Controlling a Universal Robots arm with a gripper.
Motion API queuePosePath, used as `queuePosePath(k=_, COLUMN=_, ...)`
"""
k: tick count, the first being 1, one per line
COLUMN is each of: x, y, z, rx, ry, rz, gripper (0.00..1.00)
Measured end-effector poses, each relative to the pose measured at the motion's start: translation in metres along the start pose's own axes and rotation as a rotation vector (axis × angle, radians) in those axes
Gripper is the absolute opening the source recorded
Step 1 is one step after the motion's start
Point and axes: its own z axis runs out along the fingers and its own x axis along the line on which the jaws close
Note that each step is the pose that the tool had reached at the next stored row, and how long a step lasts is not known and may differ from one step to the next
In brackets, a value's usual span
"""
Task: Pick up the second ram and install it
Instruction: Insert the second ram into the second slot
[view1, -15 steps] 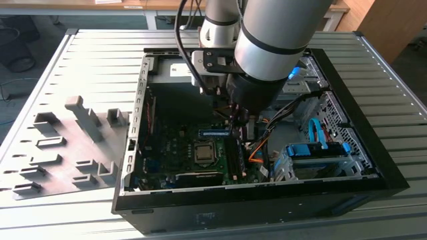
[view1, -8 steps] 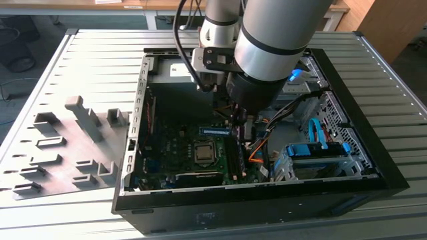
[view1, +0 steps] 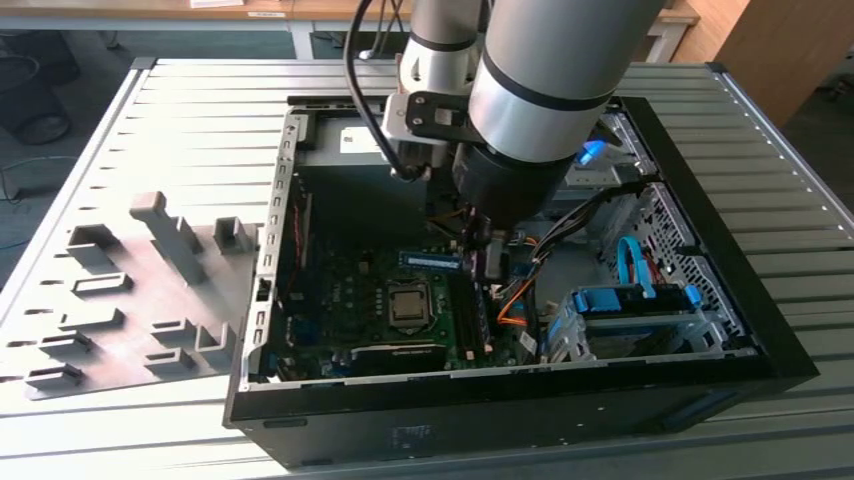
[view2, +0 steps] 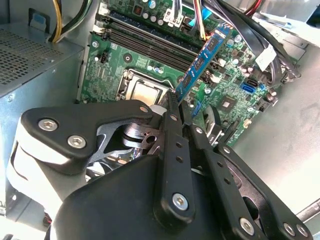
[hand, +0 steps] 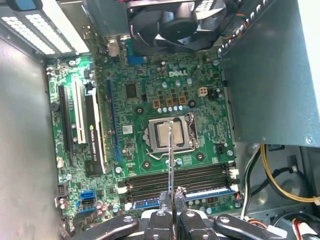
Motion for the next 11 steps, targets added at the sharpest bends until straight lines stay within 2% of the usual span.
queuePosePath(k=11, x=0.0, y=0.0, z=0.0001, rx=0.0052, ry=-0.0064, rz=0.079, gripper=0.14)
